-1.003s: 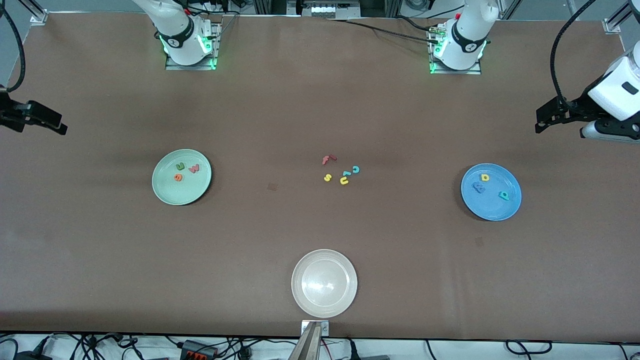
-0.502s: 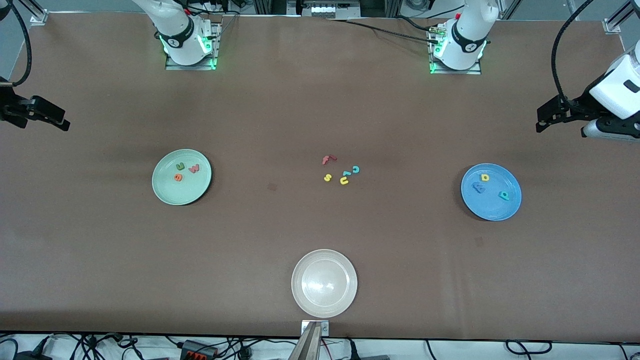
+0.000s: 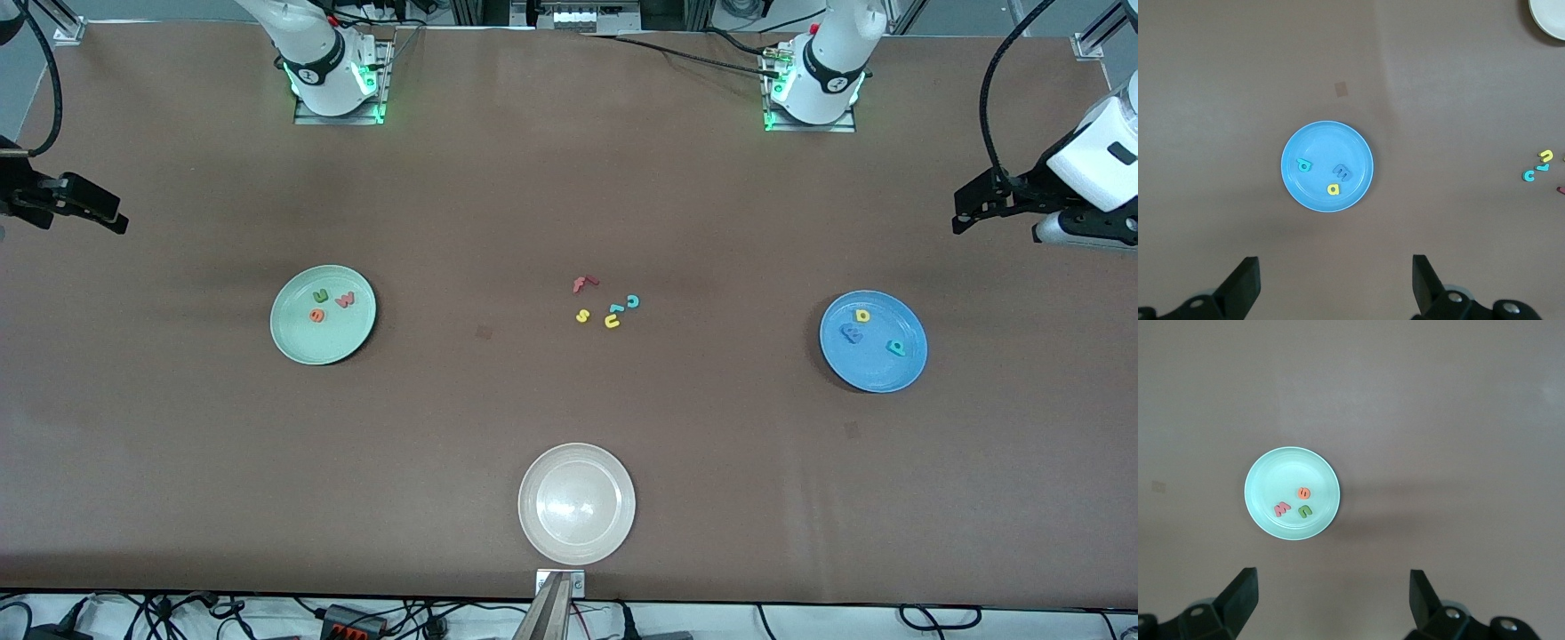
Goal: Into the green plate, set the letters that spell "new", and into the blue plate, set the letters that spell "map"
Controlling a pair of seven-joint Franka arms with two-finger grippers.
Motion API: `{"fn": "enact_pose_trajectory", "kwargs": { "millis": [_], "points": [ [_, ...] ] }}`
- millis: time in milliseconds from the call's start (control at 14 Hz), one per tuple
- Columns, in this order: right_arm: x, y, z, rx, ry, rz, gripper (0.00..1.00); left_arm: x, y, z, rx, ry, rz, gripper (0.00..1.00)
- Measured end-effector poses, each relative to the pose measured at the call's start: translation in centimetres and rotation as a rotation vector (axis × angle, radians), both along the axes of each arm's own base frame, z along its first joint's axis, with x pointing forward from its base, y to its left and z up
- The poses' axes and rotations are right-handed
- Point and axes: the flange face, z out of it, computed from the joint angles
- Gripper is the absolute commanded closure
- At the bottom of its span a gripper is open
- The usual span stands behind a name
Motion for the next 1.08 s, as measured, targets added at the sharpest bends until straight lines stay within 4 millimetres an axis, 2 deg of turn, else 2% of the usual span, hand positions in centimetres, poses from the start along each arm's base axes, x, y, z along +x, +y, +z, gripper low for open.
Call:
{"fn": "enact_pose_trajectory", "kwargs": {
  "millis": [1075],
  "points": [
    [0.44, 0.14, -0.49, -0.002, -0.01, 0.005, 0.0, -0.05, -0.03, -0.03, 0.0, 0.004, -0.001, 0.0]
  ]
}}
